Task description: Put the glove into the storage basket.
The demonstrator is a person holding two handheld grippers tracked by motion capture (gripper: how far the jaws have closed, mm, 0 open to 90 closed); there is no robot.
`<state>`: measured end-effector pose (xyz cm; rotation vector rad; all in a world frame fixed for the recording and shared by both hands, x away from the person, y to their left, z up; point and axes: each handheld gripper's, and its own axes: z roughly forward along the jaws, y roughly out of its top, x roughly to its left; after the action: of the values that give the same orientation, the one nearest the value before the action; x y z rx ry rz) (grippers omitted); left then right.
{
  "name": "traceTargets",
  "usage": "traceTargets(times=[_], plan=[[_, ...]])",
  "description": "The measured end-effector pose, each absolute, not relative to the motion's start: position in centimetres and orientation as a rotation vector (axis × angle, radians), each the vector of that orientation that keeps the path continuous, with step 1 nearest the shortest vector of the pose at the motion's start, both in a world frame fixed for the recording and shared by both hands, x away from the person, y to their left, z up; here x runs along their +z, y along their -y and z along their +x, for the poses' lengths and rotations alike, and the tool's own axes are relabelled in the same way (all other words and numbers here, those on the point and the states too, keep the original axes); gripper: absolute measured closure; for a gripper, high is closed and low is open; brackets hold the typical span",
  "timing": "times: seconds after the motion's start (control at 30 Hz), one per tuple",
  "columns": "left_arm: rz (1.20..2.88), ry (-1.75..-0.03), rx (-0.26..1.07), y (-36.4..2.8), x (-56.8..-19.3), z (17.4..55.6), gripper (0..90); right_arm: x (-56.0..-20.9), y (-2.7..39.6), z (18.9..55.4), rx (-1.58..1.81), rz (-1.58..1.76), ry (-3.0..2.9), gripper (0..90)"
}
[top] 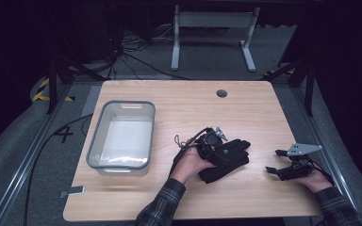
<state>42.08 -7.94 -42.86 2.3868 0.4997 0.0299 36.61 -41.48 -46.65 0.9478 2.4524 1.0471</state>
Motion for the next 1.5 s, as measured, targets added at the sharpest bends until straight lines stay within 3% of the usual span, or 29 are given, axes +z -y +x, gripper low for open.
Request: traceTargets(times=[0.43, 0.77, 0.97, 1.07, 1.2, 1.5], plan=[[2.441, -0.484, 0.043, 9.2, -44.4, 42.1, 14.4, -46.7, 41.5, 36.6, 1.047, 0.948, -2.452, 13.2], [2.453, -0.509, -0.002, 9.2, -45.2, 42.3, 15.9, -46.7, 41.5, 36.6, 1.047, 0.948, -2.452, 13.3], [2.448, -0.464, -0.026, 9.1, -45.1, 42.0, 28.7, -46.7, 41.5, 36.6, 1.047, 0.948, -2.452, 13.2], [2.45, -0.422, -0.07, 9.1, -44.9, 41.9, 46.7, -46.7, 41.5, 36.6, 1.047, 0.948, -2.452, 13.3], [2.448, -0.422, -0.117, 9.0, -44.9, 41.9, 60.6, -46.7, 41.5, 36.6, 1.047, 0.948, -2.453, 13.2], [2.46, -0.485, -0.127, 8.8, -43.7, 41.6, 65.0, -46.6, 41.5, 36.6, 1.047, 0.948, -2.453, 13.3]])
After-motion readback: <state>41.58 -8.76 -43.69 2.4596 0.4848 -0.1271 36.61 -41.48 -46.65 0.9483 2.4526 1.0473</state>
